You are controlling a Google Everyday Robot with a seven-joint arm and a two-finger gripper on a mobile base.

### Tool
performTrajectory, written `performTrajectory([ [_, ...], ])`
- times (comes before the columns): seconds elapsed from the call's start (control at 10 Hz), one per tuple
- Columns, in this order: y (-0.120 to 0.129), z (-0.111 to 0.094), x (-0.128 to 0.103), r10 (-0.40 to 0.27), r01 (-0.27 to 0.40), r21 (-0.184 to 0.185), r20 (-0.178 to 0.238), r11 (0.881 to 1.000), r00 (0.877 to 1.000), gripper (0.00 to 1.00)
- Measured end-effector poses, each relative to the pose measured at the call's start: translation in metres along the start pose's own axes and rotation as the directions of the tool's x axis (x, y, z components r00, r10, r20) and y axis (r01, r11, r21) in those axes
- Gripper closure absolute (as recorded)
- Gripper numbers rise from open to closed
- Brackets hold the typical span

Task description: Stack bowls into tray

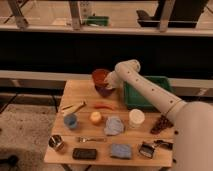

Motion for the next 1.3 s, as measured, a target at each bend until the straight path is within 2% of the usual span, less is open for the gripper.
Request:
performTrajectory([
  [0.4, 0.004, 0.000, -0.005, 0.005, -0.004, -0.013, 0.005, 1.000, 1.000, 0.98],
  [0.7, 0.009, 0.000, -0.002, 0.015, -0.016, -0.036, -0.010, 0.999, 1.000, 0.72],
  [0.9, 0.013, 0.002, 0.001, 0.023, -0.023, -0.046, -0.012, 0.999, 1.000, 0.50],
  [1.2, 0.020, 0.008, 0.008, 0.030, -0.032, -0.051, -0.030, 0.998, 0.999, 0.22],
  [1.3, 0.021, 0.010, 0.012, 0.030, -0.032, -0.048, -0.045, 0.998, 0.999, 0.20],
])
